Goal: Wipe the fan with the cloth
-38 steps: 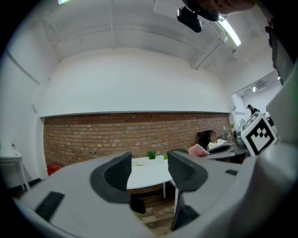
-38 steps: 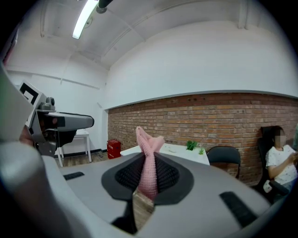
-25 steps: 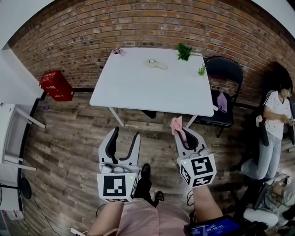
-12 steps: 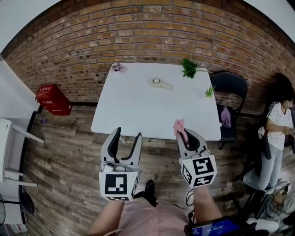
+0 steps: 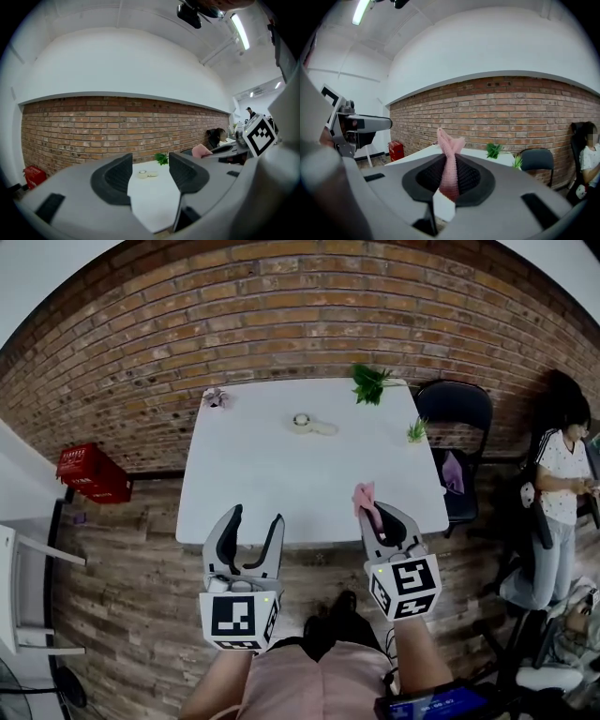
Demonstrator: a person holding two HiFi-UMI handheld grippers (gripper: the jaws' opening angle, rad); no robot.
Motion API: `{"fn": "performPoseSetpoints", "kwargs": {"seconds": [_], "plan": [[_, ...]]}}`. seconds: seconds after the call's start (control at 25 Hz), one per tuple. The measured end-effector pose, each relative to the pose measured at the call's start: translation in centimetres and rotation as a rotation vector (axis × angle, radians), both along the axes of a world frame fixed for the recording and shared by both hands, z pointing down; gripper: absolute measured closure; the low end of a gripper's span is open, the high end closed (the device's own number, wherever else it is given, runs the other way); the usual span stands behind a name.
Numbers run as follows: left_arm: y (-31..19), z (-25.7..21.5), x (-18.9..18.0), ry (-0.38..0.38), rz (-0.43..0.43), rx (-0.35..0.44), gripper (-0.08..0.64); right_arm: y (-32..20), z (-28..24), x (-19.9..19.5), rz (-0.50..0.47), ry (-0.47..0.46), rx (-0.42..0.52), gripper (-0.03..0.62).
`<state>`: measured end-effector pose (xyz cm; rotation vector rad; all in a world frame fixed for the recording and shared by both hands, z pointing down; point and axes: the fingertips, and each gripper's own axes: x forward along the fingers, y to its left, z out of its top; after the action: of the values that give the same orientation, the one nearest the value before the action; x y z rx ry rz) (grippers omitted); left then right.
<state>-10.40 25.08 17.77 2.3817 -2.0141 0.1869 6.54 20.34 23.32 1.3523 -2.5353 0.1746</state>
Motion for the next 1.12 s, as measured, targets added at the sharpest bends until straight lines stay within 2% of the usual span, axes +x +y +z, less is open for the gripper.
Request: {"fn": "performPoseSetpoints", "kwargs": {"seconds": [0.28,0.52,0.84,1.12], "plan": [[-3.7,1.9,0.6,-0.003,0.017,-0.040,0.310,-3.3,2.0,0.6,0.013,0.001,-0.035,0.538],[-9.5,2.7,1.5,-0.019,0.015,-0.068,0.310,-8.9,3.7,1.8,0.007,-0.001,-0.074,0.538],[-17.5,2.8,2.6,-0.048,-0.042,-0.096,0.310,-18.2,5.3,2.6,-0.055,0.000,-0.113,0.538],[-21.0,0.7,1.5,-0.071,-0.122,-0.065,0.310,-24.1,3.6,1.2,-0.120,-0.008,-0.078,0.538]]}}
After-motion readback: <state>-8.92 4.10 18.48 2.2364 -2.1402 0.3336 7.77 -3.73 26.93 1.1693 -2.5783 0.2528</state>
